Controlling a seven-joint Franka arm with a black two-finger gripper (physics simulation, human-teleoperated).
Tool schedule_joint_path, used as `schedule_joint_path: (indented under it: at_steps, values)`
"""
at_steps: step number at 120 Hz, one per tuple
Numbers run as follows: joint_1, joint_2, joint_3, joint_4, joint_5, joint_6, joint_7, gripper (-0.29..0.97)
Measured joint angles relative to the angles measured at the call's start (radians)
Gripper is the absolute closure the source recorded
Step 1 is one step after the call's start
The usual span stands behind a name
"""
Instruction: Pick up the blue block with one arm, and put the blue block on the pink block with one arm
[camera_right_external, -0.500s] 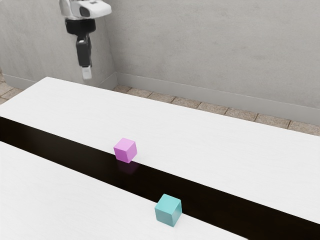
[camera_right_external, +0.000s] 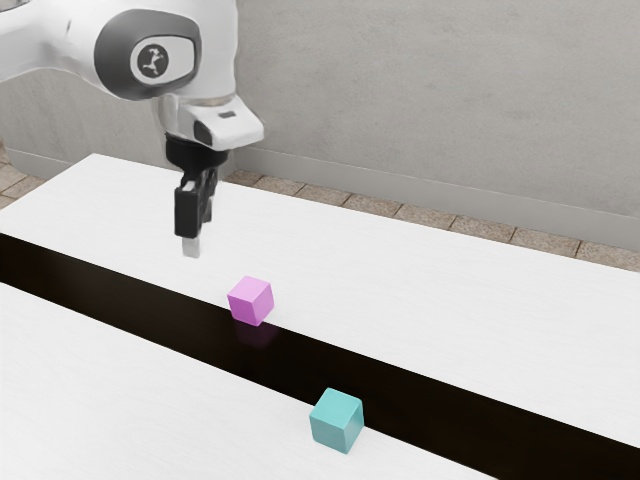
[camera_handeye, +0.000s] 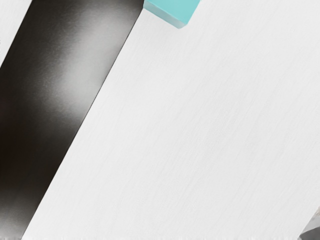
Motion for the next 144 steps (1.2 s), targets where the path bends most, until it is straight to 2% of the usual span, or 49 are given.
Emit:
schedule_joint_path:
  at_steps: [11,32,46,84,98,115,144]
  values:
    - [-0.065,-0.066,-0.004,-0.097,-0.008,0.033,0.021,0.00]
    - [-0.093,-0.057,-0.005,-0.280,-0.078,0.200,0.077,0.00]
    - [-0.103,0.051,-0.025,-0.281,-0.110,0.295,0.116,0.00]
    - [-0.213,0.168,-0.034,-0.294,-0.187,0.477,0.188,0.00]
    - [-0.199,0.228,-0.033,-0.305,-0.192,0.558,0.206,0.00]
    - [-0.166,0.246,-0.033,-0.321,-0.192,0.616,0.224,0.00]
    - [-0.187,0.291,-0.033,-0.326,-0.109,0.708,0.247,0.00]
